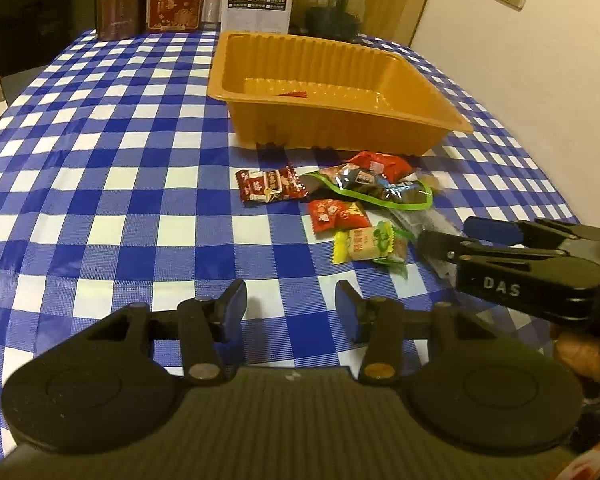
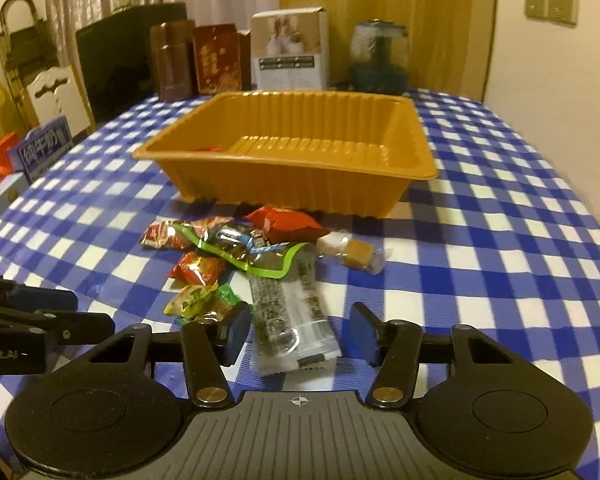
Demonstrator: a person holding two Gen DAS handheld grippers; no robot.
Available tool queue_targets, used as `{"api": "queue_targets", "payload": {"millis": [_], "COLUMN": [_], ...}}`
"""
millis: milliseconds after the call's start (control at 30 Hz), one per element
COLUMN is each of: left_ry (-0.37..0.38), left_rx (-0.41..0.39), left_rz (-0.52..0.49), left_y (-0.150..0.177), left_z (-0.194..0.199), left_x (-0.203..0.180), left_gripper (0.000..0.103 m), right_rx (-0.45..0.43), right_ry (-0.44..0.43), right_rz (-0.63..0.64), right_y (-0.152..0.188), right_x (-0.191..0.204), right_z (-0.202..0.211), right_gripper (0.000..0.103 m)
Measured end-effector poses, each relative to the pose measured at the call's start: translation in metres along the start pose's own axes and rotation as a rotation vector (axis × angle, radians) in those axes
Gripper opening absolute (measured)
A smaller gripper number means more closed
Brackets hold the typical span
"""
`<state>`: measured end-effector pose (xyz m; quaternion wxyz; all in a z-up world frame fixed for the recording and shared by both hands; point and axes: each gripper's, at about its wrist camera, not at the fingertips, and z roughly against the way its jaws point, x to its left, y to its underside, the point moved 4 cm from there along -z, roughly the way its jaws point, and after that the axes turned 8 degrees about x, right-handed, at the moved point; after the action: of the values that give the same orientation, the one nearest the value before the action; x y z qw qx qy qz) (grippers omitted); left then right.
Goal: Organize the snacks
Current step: 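Move the right tool to the clear dark-filled packet and grasp it, then grasp the green-wrapped candy with the left tool while the right tool holds the clear packet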
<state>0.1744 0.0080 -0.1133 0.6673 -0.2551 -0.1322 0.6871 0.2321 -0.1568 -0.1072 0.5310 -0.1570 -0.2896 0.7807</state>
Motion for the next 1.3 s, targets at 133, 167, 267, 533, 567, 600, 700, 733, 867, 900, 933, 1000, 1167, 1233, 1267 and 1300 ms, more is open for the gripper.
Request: {"api": "queue_targets", "payload": {"millis": [133,167,267,533,567,600,700,733,867,900,933,1000,1167,1233,1267,1300], "left_ry": [0.004,0.009,0.018,0.052,0.06,0.064,0.083,0.094,0.125,0.13,0.134,0.149,0.15,0.128,0.123,0.116], "left_rx": [0.003,0.003,0.0,0.006,0.009,0.009,0.025,0.027,0.046,0.053,0.055,0.057,0.037,0.028,0.022,0.015], "left_rz": [-0.001,0.0,0.0,-0.016,-0.027,-0.039,-0.077,-0.082,-0.082,-0.077,-0.073,-0.062,-0.045,-0.031,-0.024,-0.02], "left_y": [0.001,0.001,0.001,0.004,0.004,0.005,0.006,0.007,0.007,0.007,0.007,0.007,0.001,-0.001,-0.002,-0.004], "left_z": [-0.002,-0.002,-0.001,0.0,-0.001,-0.001,-0.005,-0.006,-0.011,-0.013,-0.014,-0.016,-0.022,-0.027,-0.029,-0.031], "left_x": [0.002,0.003,0.003,-0.001,-0.003,-0.005,-0.011,-0.013,-0.022,-0.024,-0.027,-0.033,-0.048,-0.051,-0.053,-0.054], "left_gripper": [0.044,0.044,0.044,0.044,0.044,0.044,0.044,0.044,0.046,0.046,0.046,0.046,0.046,0.046,0.046,0.046], "right_rx": [0.026,0.027,0.043,0.099,0.106,0.112,0.116,0.113,0.092,0.089,0.089,0.086,0.08,0.077,0.076,0.076], "right_ry": [0.011,0.014,0.009,-0.105,-0.117,-0.132,-0.149,-0.138,-0.042,-0.026,-0.015,-0.006,0.001,0.008,0.011,0.013], "right_rz": [0.016,0.016,0.021,0.012,0.009,-0.001,-0.07,-0.087,-0.115,-0.127,-0.139,-0.164,-0.187,-0.195,-0.199,-0.204], "right_y": [0.002,0.002,0.006,0.023,0.025,0.027,0.033,0.034,0.035,0.034,0.034,0.035,0.034,0.034,0.034,0.034], "right_x": [0.003,0.004,0.007,0.016,0.017,0.016,0.01,0.008,-0.004,-0.007,-0.01,-0.016,-0.023,-0.025,-0.025,-0.027], "right_z": [-0.011,-0.01,-0.006,0.015,0.018,0.02,0.028,0.03,0.035,0.036,0.035,0.036,0.037,0.036,0.036,0.036], "right_gripper": [0.046,0.046,0.043,0.042,0.042,0.042,0.042,0.042,0.042,0.042,0.042,0.042,0.042,0.042,0.042,0.042]}}
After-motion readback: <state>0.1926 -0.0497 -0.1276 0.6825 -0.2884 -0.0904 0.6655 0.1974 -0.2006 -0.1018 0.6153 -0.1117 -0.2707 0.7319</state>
